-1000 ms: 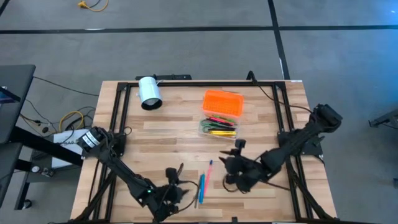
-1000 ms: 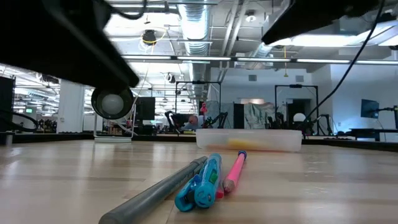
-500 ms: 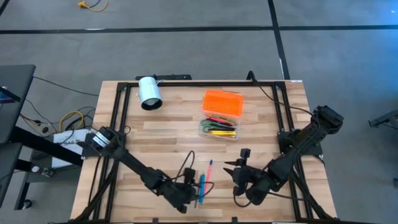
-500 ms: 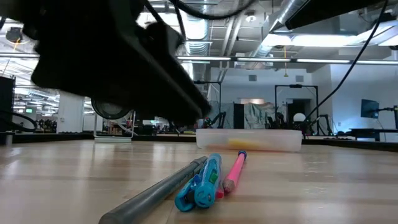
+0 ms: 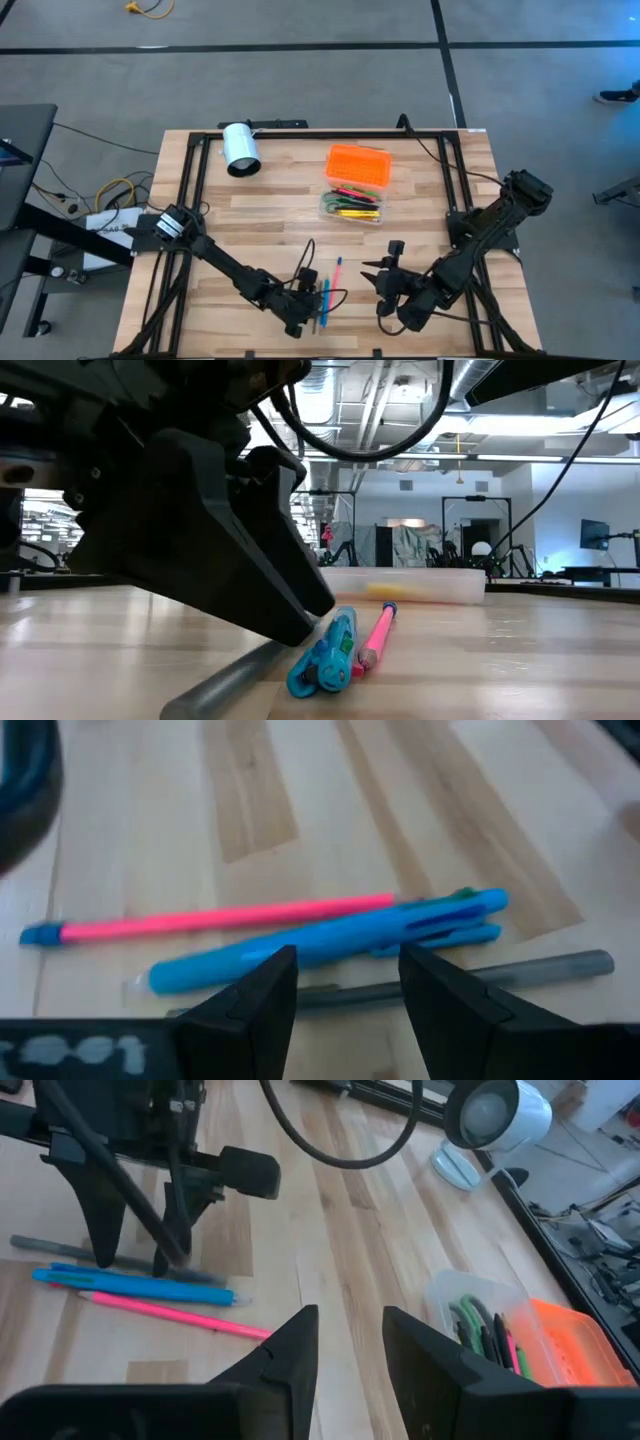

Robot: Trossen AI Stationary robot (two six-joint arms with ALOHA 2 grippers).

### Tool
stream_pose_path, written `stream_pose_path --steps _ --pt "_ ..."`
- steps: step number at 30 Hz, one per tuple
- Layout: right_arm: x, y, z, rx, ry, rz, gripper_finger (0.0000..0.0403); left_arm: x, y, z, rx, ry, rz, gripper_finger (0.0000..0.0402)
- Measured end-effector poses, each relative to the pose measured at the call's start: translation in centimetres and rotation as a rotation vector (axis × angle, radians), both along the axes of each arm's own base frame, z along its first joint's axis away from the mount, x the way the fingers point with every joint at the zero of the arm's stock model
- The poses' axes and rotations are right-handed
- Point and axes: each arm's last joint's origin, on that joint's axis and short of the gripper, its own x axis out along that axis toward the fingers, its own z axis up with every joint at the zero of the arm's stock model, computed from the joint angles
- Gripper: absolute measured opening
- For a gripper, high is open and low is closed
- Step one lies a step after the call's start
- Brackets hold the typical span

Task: Pick & place school supplies into a supply box
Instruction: Put the grey pen into the supply box

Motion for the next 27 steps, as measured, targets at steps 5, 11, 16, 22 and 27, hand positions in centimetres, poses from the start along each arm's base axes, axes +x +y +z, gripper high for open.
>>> stream_pose_path --steps 5,11,16,22,27 --pt "0.0 0.0 0.0 0.001 0.0 0.001 0.0107 -0.5 0.2 -0.3 0.019 0.069 0.034 0.0168" --pt "0.0 0.0 0.0 0.002 0.001 0.001 0.0107 -1.7 1.0 -0.5 0.128 0.159 0.122 0.0168" --pt "0.0 0.0 0.0 0.017 -0.003 -0.008 0.0107 -3.0 2.2 0.2 0.24 0.222 0.226 0.0168" --pt "-0.3 0.3 0.0 0.02 -0.002 0.0 0.0107 -4.5 3.0 1.5 0.294 0.277 0.292 0.0168" --pt "-0.6 0.6 0.0 0.023 -0.007 0.011 0.0107 -4.8 1.8 3.2 0.23 0.181 0.282 0.0168"
